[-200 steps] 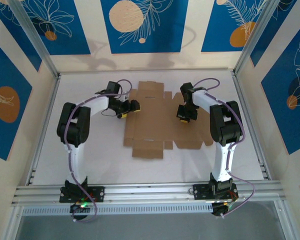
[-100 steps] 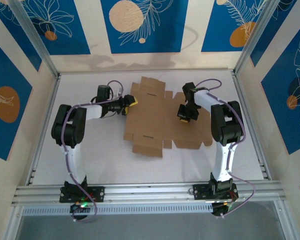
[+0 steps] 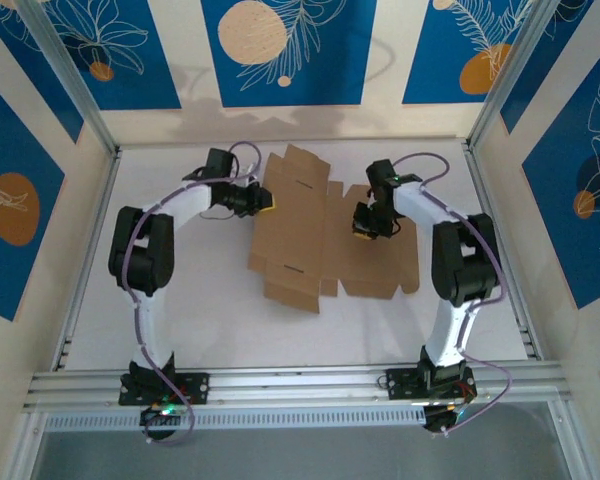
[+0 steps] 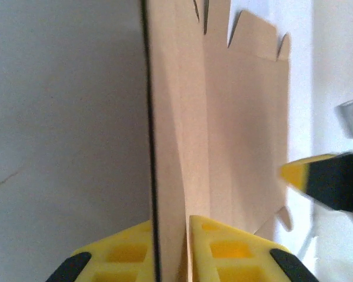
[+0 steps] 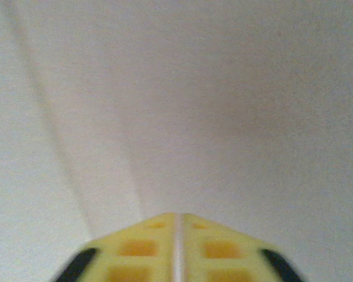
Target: Fold the paper box
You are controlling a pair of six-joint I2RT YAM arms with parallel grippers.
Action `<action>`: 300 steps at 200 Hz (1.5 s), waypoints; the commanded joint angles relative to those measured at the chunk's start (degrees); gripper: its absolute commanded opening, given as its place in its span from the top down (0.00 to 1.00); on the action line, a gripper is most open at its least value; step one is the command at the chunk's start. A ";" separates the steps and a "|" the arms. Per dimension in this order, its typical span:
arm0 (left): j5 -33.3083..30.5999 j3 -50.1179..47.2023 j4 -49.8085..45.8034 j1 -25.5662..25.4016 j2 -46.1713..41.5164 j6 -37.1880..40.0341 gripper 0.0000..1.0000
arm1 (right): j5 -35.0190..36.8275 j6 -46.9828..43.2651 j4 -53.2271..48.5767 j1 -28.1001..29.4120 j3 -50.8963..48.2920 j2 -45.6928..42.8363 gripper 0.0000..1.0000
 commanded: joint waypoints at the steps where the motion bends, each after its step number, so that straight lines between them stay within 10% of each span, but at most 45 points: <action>1: -10.89 10.45 -20.30 -3.21 -2.93 16.16 0.83 | -3.09 0.36 1.22 0.62 3.34 -8.49 0.73; 68: -24.07 25.42 -30.03 -8.11 0.51 26.49 0.87 | -6.33 -0.82 2.12 -2.21 15.41 -12.94 0.71; 106: -22.41 26.48 -30.35 -9.37 3.18 25.40 0.94 | -6.82 1.07 2.13 -4.69 9.76 -11.19 0.72; 145: -33.78 32.82 -31.13 -10.04 4.12 28.32 1.00 | -1.23 2.52 0.47 -5.03 3.26 -10.68 0.73; 205: -49.53 38.05 -24.93 -18.19 7.12 54.79 1.00 | -15.42 3.96 7.33 -5.76 -7.97 -14.89 0.70; 300: -64.40 39.13 -12.20 -22.12 7.59 75.99 1.00 | -22.23 14.79 12.62 -11.99 -6.64 -24.94 0.61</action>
